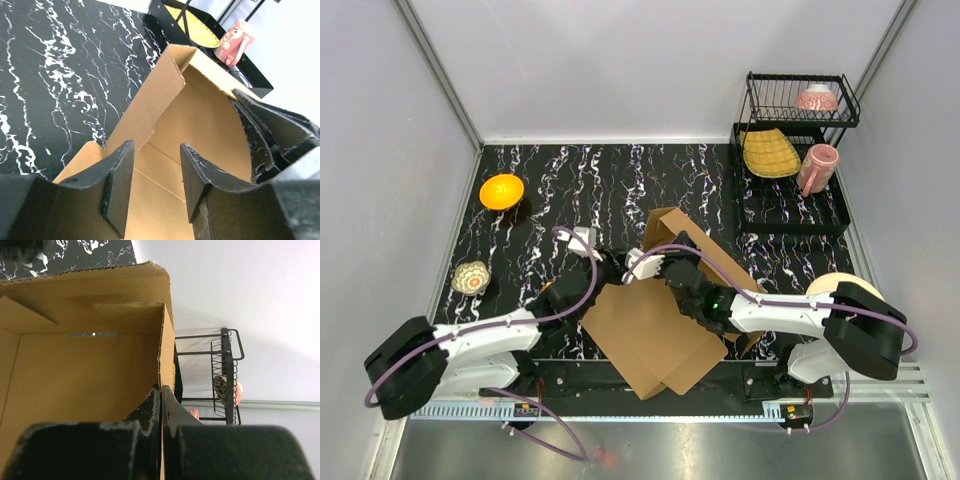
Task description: Fold the paper box
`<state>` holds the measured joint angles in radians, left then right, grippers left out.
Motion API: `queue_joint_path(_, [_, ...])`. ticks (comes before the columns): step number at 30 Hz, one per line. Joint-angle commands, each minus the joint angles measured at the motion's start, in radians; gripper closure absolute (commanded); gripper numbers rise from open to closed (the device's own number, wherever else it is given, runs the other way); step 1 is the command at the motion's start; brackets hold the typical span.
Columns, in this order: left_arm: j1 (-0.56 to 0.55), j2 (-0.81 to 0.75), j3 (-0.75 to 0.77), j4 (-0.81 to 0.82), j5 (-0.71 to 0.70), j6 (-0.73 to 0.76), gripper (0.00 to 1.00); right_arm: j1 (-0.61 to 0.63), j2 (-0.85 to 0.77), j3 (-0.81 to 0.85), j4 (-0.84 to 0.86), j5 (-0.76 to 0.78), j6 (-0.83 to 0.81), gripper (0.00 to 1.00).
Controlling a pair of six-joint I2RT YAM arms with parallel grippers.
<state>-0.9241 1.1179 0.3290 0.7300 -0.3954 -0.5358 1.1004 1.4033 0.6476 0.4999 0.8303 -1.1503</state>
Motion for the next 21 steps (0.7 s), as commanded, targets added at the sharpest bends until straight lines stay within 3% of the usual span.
queue_joint_path(1, [-0.002,-0.131,-0.010,-0.167,-0.120,-0.001,0.53,0.001,0.010,-0.031,-0.069,-0.048,0.061,1.00])
queue_joint_path(5, [0.033,-0.133,-0.007,-0.156,-0.206,-0.009,0.51,0.001,0.005,-0.035,-0.057,-0.063,0.070,1.00])
queue_joint_path(10, [0.180,0.081,0.090,-0.089,-0.047,-0.043,0.55,0.003,-0.007,-0.035,-0.055,-0.080,0.080,1.00])
queue_joint_path(16, [0.200,0.288,0.197,0.081,0.124,-0.010,0.59,0.003,-0.033,-0.046,-0.069,-0.099,0.092,1.00])
queue_joint_path(21, [0.202,0.375,0.220,0.204,0.246,-0.039,0.60,0.003,-0.044,-0.049,-0.086,-0.100,0.096,1.00])
